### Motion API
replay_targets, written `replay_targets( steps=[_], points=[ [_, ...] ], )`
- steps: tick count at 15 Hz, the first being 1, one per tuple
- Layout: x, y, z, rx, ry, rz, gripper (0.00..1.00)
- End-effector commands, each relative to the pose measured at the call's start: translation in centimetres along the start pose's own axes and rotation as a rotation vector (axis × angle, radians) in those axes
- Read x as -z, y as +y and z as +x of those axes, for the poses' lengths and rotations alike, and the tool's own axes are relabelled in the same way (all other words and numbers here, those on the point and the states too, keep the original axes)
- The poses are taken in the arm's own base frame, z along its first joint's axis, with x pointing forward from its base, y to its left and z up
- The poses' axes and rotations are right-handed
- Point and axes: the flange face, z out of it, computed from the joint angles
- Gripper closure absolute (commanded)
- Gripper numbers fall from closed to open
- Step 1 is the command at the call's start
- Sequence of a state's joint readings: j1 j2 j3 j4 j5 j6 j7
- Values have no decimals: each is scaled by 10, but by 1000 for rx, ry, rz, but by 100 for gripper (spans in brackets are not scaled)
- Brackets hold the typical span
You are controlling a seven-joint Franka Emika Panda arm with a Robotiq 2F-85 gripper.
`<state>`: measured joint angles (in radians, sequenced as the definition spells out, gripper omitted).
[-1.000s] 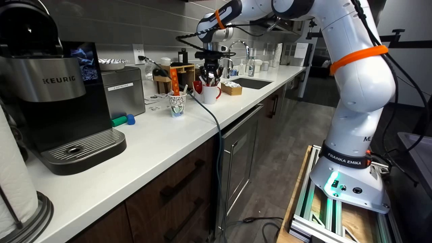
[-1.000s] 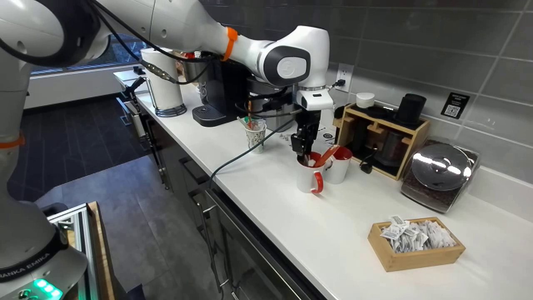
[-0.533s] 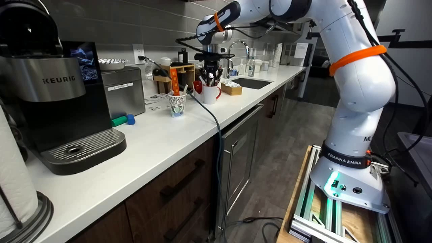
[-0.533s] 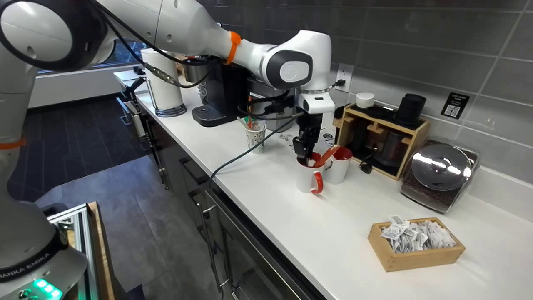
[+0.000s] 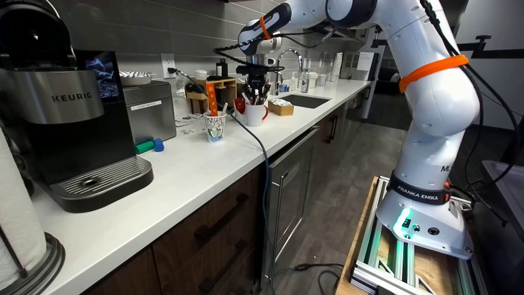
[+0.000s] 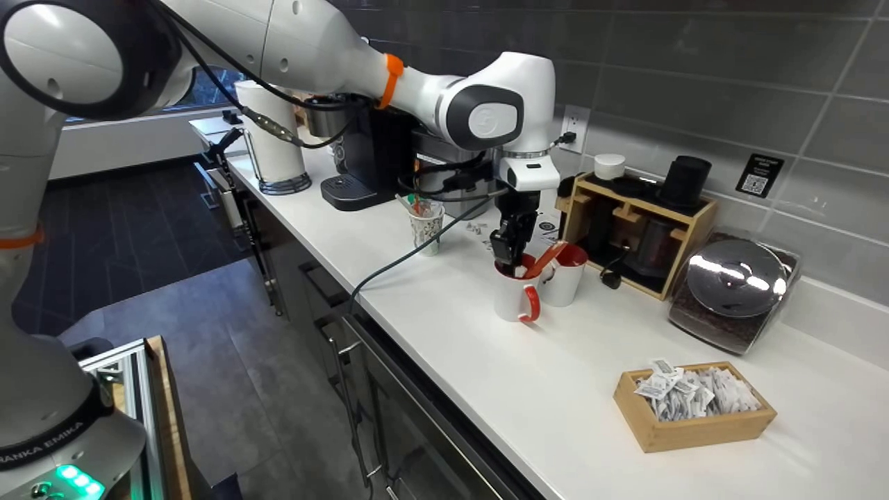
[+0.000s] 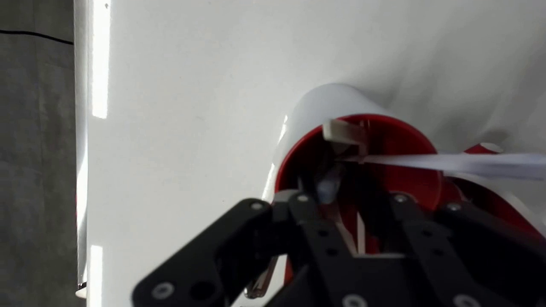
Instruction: Move the pen to the next cup
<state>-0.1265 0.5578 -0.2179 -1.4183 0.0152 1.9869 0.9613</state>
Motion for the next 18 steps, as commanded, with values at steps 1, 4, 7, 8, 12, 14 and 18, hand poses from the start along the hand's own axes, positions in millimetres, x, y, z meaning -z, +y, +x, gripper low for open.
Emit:
replay_targets(
  steps=[1, 4, 7, 8, 12, 14, 18],
  points=[
    [1, 1, 3, -23, -1, -19, 100],
    [11, 5, 6, -16, 17, -18, 97],
    [32, 17, 9, 12, 4, 21, 97],
    [44, 23, 11, 21, -9, 52, 97],
    [92, 50, 22, 81, -41, 165, 97],
    [121, 62, 24, 165, -35, 250, 97],
    [179, 73, 12, 345, 5, 387, 97]
  ],
)
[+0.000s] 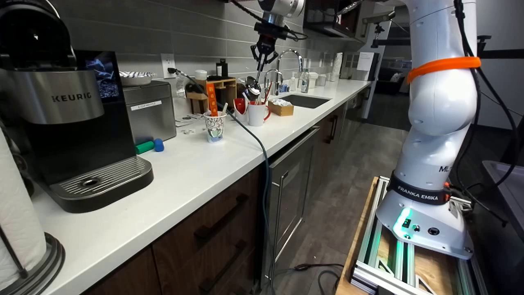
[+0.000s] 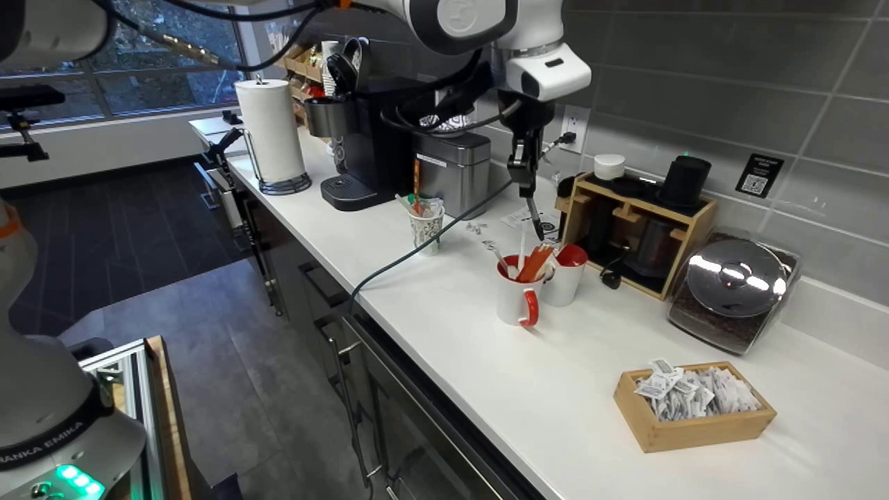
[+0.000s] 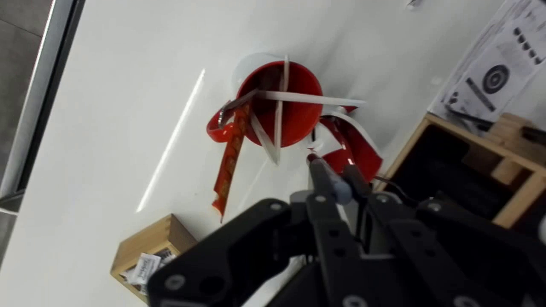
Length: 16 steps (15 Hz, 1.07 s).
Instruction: Move the pen to the next cup
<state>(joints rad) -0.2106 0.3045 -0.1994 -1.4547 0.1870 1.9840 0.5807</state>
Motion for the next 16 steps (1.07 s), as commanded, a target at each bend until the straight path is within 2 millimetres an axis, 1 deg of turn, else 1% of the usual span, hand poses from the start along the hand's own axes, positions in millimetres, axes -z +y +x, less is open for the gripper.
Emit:
replay_targets(
  steps=[1, 3, 5, 7, 8, 9, 10, 11, 12, 14, 15, 16],
  points=[
    [44, -7, -24, 163, 4, 117, 97],
    [59, -25, -41, 267, -1, 160, 97],
    [67, -48, -64, 374, -19, 195, 97],
    [68, -71, -90, 484, -37, 217, 97],
    [73, -79, -103, 545, -40, 209, 97],
    [71, -85, -115, 604, -41, 205, 97],
    [71, -85, -120, 661, -45, 207, 97],
    [64, -82, -119, 718, -54, 210, 97],
    [69, -96, -114, 630, -26, 212, 87],
    [64, -94, -116, 687, -32, 208, 87],
    [63, -92, -115, 698, -32, 205, 97],
    [61, -100, -120, 712, -22, 201, 97]
  ],
)
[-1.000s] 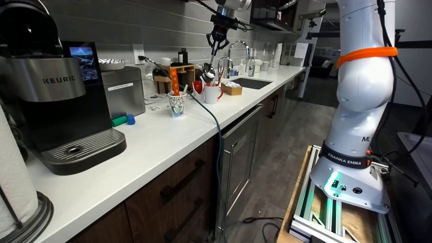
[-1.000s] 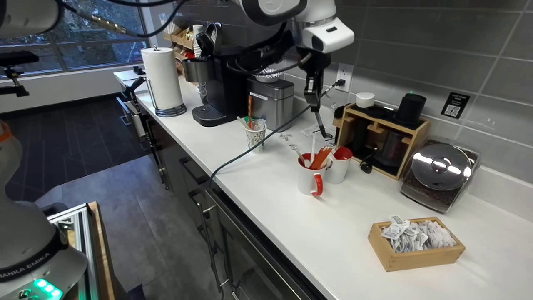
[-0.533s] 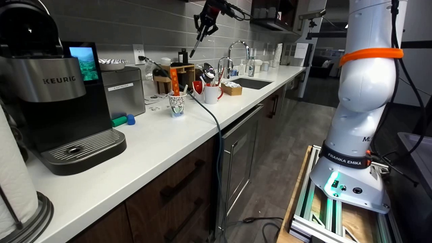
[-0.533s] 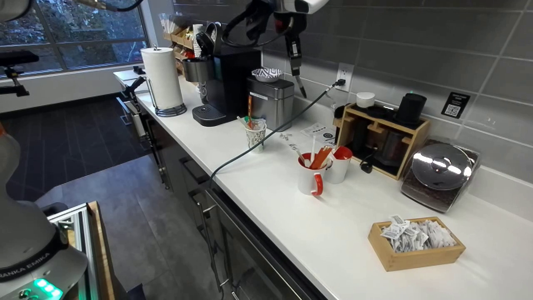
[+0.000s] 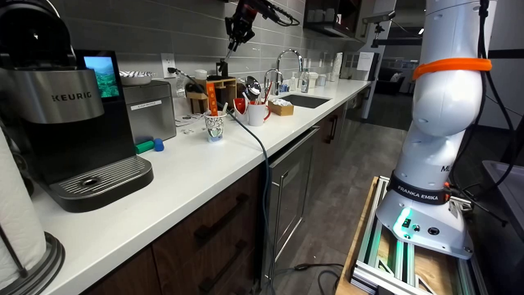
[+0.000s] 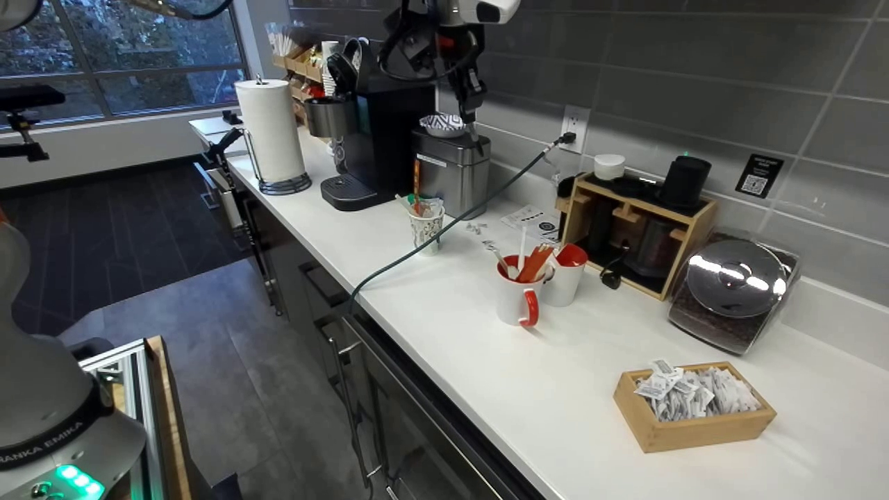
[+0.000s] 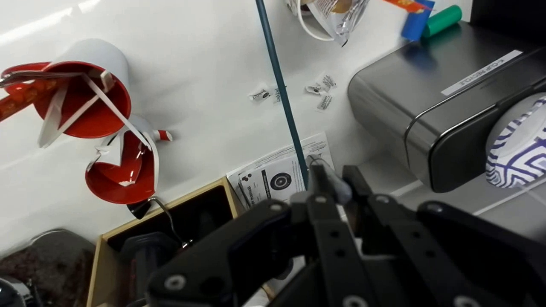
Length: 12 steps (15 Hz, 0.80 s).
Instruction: Move the pen to the next cup
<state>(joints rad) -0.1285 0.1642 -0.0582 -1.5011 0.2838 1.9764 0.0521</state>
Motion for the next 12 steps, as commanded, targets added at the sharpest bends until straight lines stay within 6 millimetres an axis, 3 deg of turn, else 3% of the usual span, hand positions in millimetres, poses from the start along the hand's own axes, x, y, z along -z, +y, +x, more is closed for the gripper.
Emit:
replay_targets(
  steps=[1, 7, 10, 12],
  points=[
    [-9, -22, 2, 25, 1, -3, 97],
    [-43, -91, -15, 171, -78, 14, 97],
    [-64, -106, -27, 250, -161, -20, 97],
    [-79, -106, -31, 262, -209, -88, 97]
  ],
)
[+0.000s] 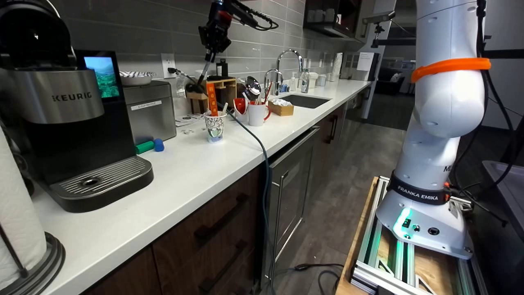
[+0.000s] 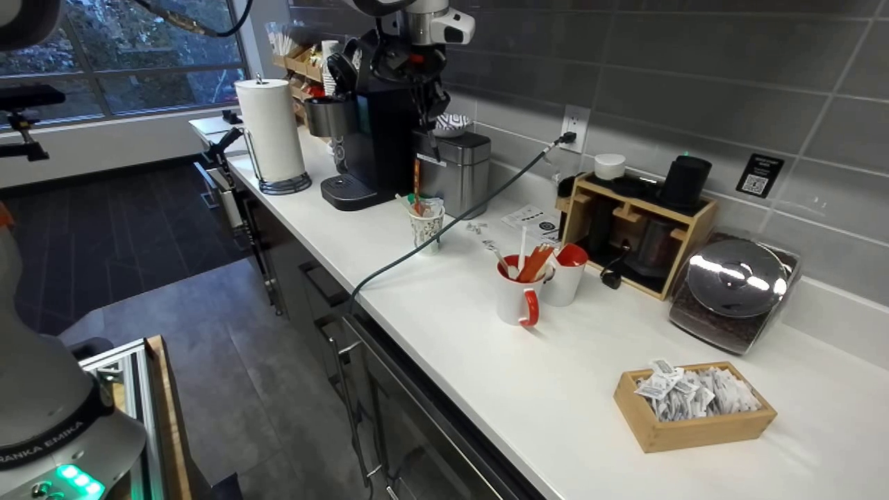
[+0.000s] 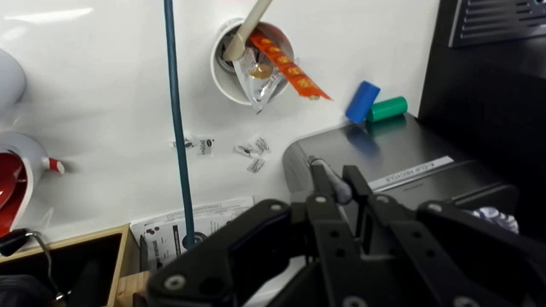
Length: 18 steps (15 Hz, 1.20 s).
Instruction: Move the pen to the next cup
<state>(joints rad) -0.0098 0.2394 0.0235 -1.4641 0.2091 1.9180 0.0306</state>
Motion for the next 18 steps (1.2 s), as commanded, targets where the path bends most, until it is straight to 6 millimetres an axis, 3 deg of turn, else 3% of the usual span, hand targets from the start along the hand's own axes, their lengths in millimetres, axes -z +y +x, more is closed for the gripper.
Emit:
replay_targets(
  steps=[1, 9, 18],
  points=[
    [-18, 0, -2, 47, -101, -92, 97],
    [-38, -12, -1, 148, -201, -161, 97],
    [-91, -22, -9, 187, -379, -207, 97]
  ],
)
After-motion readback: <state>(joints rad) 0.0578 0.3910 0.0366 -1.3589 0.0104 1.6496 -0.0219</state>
